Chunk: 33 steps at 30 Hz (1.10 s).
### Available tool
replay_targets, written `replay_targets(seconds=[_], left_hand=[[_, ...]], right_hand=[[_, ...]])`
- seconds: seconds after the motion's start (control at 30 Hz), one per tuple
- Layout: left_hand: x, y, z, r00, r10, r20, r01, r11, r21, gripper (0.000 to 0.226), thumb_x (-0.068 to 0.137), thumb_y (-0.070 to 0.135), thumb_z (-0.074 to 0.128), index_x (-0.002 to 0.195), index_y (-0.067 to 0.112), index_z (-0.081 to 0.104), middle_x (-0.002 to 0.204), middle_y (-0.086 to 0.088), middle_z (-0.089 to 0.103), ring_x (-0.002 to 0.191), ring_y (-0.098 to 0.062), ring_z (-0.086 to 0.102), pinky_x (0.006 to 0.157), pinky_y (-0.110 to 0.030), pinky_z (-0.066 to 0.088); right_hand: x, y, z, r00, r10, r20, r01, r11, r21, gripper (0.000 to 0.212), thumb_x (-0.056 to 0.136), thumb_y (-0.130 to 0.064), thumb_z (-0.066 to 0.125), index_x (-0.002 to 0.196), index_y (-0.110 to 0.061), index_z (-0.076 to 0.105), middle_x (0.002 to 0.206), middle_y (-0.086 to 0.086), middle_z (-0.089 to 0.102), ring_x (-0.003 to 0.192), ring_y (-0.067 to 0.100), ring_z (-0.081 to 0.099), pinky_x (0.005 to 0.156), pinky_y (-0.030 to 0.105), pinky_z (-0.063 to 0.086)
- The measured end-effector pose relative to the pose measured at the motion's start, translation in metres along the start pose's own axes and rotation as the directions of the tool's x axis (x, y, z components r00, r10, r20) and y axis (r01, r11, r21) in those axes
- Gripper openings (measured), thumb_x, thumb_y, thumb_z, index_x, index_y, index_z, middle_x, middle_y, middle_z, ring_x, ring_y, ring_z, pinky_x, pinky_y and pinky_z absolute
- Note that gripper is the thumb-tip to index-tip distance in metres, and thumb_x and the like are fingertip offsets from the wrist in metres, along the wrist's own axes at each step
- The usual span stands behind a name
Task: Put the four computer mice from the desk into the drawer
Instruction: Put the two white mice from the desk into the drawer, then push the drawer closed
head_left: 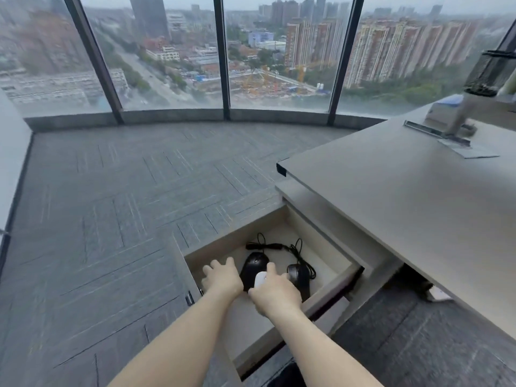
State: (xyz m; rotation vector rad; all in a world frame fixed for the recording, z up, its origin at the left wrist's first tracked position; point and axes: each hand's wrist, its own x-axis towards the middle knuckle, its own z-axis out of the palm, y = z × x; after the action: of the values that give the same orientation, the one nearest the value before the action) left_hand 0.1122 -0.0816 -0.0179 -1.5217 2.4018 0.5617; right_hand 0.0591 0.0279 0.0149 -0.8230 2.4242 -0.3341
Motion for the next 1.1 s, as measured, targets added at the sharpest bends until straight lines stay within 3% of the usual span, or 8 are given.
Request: replay_targets(seconds=[0.17, 0.37, 0.5, 0.6, 0.73, 0.83, 1.0, 1.1], left_hand=[[0.024, -0.003, 0.021, 0.996, -0.054, 0.070, 0.053, 0.999, 0.003, 0.040, 0.094, 0.023, 0.038, 0.133, 0.017, 0.041, 0.136, -0.015, 0.034, 0.124, -0.037, 0.039, 0.098, -0.046, 0.044], [0.027, -0.003, 0.013, 0.991, -0.044, 0.124, 0.049, 0.998, -0.039, 0.065, 0.081, 0.029, 0.067, 0.136, 0.015, 0.037, 0.139, -0.015, 0.034, 0.128, -0.040, 0.038, 0.100, -0.048, 0.044], [0.015, -0.002, -0.018, 0.991, 0.082, -0.103, -0.100, 0.977, -0.189, 0.056, 0.089, 0.033, 0.054, 0.140, 0.015, 0.038, 0.144, -0.013, 0.038, 0.130, -0.036, 0.037, 0.100, -0.045, 0.040], [-0.003, -0.012, -0.040, 0.948, 0.130, -0.289, -0.225, 0.919, -0.324, 0.047, 0.090, 0.029, 0.049, 0.137, 0.019, 0.049, 0.141, -0.009, 0.048, 0.130, -0.030, 0.043, 0.100, -0.042, 0.040], [-0.035, -0.047, -0.041, 0.888, 0.104, -0.447, -0.308, 0.858, -0.411, 0.033, 0.089, 0.023, 0.051, 0.120, 0.019, 0.062, 0.127, -0.007, 0.061, 0.119, -0.025, 0.053, 0.091, -0.035, 0.043], [-0.062, -0.076, -0.026, 0.869, 0.055, -0.491, -0.306, 0.841, -0.447, 0.033, 0.091, 0.018, 0.051, 0.122, 0.013, 0.060, 0.127, -0.009, 0.059, 0.119, -0.026, 0.051, 0.087, -0.029, 0.037], [-0.091, -0.102, 0.005, 0.937, -0.061, -0.345, -0.169, 0.784, -0.598, 0.045, 0.093, 0.025, 0.047, 0.136, 0.011, 0.050, 0.138, -0.012, 0.053, 0.123, -0.027, 0.052, 0.095, -0.036, 0.041], [-0.099, -0.105, 0.018, 0.971, -0.039, -0.237, -0.140, 0.709, -0.691, 0.045, 0.091, 0.024, 0.044, 0.134, 0.016, 0.055, 0.131, -0.009, 0.062, 0.117, -0.028, 0.057, 0.092, -0.039, 0.046]], right_hand=[[0.029, 0.006, 0.027, 0.983, 0.165, 0.086, -0.153, 0.980, -0.127, 0.060, 0.082, -0.035, 0.052, 0.135, -0.014, 0.031, 0.132, 0.019, 0.048, 0.117, 0.033, 0.053, 0.080, 0.040, 0.044], [0.032, 0.012, 0.038, 0.982, 0.166, 0.090, -0.145, 0.969, -0.202, 0.058, 0.085, -0.020, 0.048, 0.140, -0.014, 0.030, 0.139, 0.021, 0.042, 0.118, 0.036, 0.054, 0.088, 0.041, 0.047], [0.011, 0.013, 0.025, 0.995, -0.049, -0.093, 0.042, 0.996, -0.073, 0.036, 0.091, -0.029, 0.043, 0.124, -0.014, 0.044, 0.125, 0.014, 0.052, 0.116, 0.034, 0.050, 0.077, 0.040, 0.044], [-0.019, 0.018, 0.017, 0.960, -0.198, -0.197, 0.206, 0.978, 0.017, 0.027, 0.093, -0.030, 0.042, 0.111, -0.014, 0.054, 0.111, 0.008, 0.058, 0.102, 0.028, 0.056, 0.074, 0.037, 0.046], [-0.064, 0.029, 0.024, 0.905, -0.326, -0.272, 0.362, 0.928, 0.091, 0.021, 0.093, -0.033, 0.045, 0.077, -0.021, 0.050, 0.090, 0.002, 0.060, 0.077, 0.022, 0.058, 0.061, 0.033, 0.043], [-0.094, 0.033, 0.038, 0.904, -0.334, -0.268, 0.386, 0.906, 0.174, 0.027, 0.092, -0.041, 0.049, 0.075, -0.021, 0.052, 0.080, -0.002, 0.062, 0.074, 0.019, 0.057, 0.065, 0.036, 0.048], [-0.124, 0.038, 0.059, 0.926, -0.337, -0.170, 0.369, 0.906, 0.208, 0.050, 0.078, -0.072, 0.053, 0.093, -0.024, 0.057, 0.088, -0.009, 0.062, 0.082, 0.012, 0.059, 0.068, 0.029, 0.046], [-0.133, 0.040, 0.069, 0.932, -0.325, -0.162, 0.351, 0.921, 0.169, 0.049, 0.072, -0.072, 0.058, 0.092, -0.027, 0.054, 0.088, -0.011, 0.062, 0.082, 0.012, 0.060, 0.068, 0.030, 0.047]])
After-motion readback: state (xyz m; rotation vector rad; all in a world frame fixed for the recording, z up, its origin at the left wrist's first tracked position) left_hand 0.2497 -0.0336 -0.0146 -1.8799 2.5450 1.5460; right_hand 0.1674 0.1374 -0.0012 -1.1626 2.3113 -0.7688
